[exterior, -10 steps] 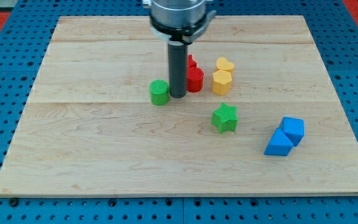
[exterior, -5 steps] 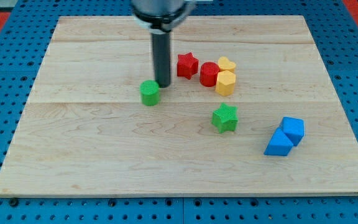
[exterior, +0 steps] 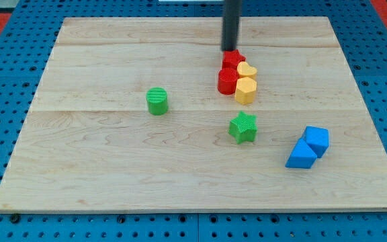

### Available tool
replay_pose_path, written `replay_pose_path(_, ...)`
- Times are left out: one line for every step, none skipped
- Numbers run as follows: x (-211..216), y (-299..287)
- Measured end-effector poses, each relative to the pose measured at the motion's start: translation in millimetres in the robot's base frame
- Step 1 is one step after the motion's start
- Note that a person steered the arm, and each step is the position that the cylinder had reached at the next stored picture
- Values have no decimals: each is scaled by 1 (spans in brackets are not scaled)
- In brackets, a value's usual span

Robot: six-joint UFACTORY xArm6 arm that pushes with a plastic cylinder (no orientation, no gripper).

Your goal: Make a group of red blocks and yellow blocks

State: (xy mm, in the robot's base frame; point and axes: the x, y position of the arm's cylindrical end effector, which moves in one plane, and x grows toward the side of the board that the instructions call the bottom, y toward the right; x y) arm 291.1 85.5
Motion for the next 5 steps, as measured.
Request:
replay_pose_path(13, -4)
replay_pose_path(13, 0)
replay_pose_path(7, 115)
replay_pose_path(81, 171)
replay_pose_path(165, 201)
